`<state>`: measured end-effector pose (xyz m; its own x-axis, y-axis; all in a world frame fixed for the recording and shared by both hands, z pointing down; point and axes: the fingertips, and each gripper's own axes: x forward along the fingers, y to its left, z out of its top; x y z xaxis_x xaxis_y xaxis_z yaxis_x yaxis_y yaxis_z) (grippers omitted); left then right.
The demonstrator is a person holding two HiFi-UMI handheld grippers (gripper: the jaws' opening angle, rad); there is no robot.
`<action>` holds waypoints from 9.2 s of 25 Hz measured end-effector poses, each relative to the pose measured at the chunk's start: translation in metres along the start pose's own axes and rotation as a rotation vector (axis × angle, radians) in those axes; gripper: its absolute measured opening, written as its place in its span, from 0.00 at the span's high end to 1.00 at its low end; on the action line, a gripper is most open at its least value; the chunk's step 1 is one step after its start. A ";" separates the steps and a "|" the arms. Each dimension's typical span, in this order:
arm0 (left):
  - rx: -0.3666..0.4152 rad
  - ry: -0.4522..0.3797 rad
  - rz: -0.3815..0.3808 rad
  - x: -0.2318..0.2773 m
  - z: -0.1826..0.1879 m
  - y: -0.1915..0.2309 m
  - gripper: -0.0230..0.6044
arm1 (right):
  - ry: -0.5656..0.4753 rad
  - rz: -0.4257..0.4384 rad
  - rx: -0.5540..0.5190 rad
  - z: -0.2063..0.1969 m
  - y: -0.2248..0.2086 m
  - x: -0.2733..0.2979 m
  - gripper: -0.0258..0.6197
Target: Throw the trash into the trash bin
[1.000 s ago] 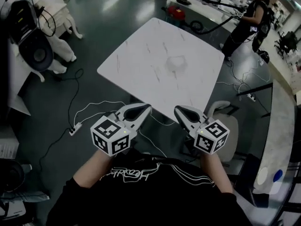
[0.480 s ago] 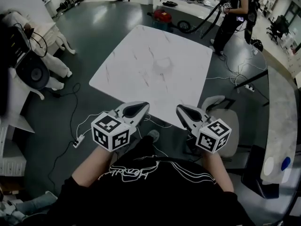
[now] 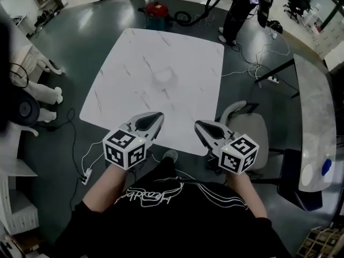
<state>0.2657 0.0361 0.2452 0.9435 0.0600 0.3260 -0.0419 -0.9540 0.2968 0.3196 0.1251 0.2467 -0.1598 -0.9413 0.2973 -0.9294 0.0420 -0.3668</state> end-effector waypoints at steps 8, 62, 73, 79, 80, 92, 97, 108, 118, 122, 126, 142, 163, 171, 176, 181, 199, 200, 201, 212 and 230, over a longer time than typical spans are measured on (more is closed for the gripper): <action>0.023 0.087 -0.028 0.059 0.003 0.056 0.95 | 0.039 -0.047 0.079 0.001 -0.054 0.043 0.91; 0.516 0.671 0.056 0.193 -0.106 0.196 0.95 | 0.087 -0.198 0.352 -0.037 -0.165 0.084 0.91; 0.480 0.554 0.080 0.169 -0.073 0.177 0.95 | 0.084 -0.198 0.319 -0.037 -0.145 0.073 0.91; 0.230 0.354 -0.010 0.132 -0.030 0.127 0.95 | 0.079 -0.177 0.261 -0.028 -0.121 0.064 0.91; 0.195 0.310 -0.035 0.125 -0.022 0.116 0.95 | 0.077 -0.173 0.249 -0.026 -0.116 0.062 0.91; -0.021 -0.067 -0.260 0.011 0.041 -0.012 0.95 | 0.024 -0.105 0.069 -0.001 -0.037 0.024 0.91; -0.060 -0.146 -0.228 -0.032 0.041 -0.037 0.95 | -0.011 -0.082 -0.008 0.013 -0.002 -0.001 0.91; -0.034 -0.250 -0.100 -0.107 0.029 -0.073 0.95 | -0.056 0.017 -0.112 0.009 0.073 -0.029 0.91; -0.115 -0.305 0.174 -0.207 -0.016 -0.046 0.95 | 0.039 0.281 -0.125 -0.020 0.152 0.036 0.91; -0.172 -0.311 0.309 -0.248 -0.045 -0.026 0.95 | 0.095 0.413 -0.140 -0.037 0.190 0.073 0.91; -0.260 -0.319 0.426 -0.290 -0.079 -0.005 0.95 | 0.184 0.529 -0.133 -0.066 0.232 0.112 0.91; -0.560 -0.261 0.610 -0.348 -0.220 0.146 0.95 | 0.500 0.590 -0.028 -0.186 0.266 0.271 0.91; -0.826 0.179 0.578 -0.242 -0.560 0.261 0.95 | 0.959 0.531 -0.141 -0.472 0.198 0.322 0.91; -0.853 0.380 0.472 -0.201 -0.627 0.276 0.95 | 1.098 0.596 -0.177 -0.510 0.202 0.298 0.91; -0.850 0.474 0.477 -0.194 -0.657 0.271 0.95 | 1.139 0.596 -0.143 -0.525 0.199 0.284 0.91; -0.803 0.472 0.488 -0.191 -0.662 0.279 0.95 | 1.141 0.573 -0.098 -0.531 0.199 0.284 0.91; -0.921 0.463 0.447 -0.202 -0.663 0.278 0.48 | 1.117 0.505 -0.025 -0.523 0.194 0.320 0.91; -0.919 0.455 0.454 -0.207 -0.660 0.279 0.48 | 1.107 0.501 -0.023 -0.521 0.196 0.324 0.91; -0.922 0.443 0.463 -0.212 -0.657 0.279 0.48 | 1.095 0.497 -0.021 -0.518 0.198 0.328 0.91; -0.959 0.141 0.583 -0.267 -0.590 0.243 0.89 | 0.890 0.582 -0.152 -0.437 0.234 0.332 0.91; -0.382 -0.342 0.645 -0.370 -0.186 0.035 0.96 | 0.348 0.880 -0.281 -0.118 0.337 0.149 0.91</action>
<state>-0.1456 0.0353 0.3016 0.7410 -0.6176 0.2638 -0.6609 -0.6008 0.4497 -0.0566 0.0382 0.2721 -0.8791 -0.3871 0.2783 -0.4702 0.8004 -0.3720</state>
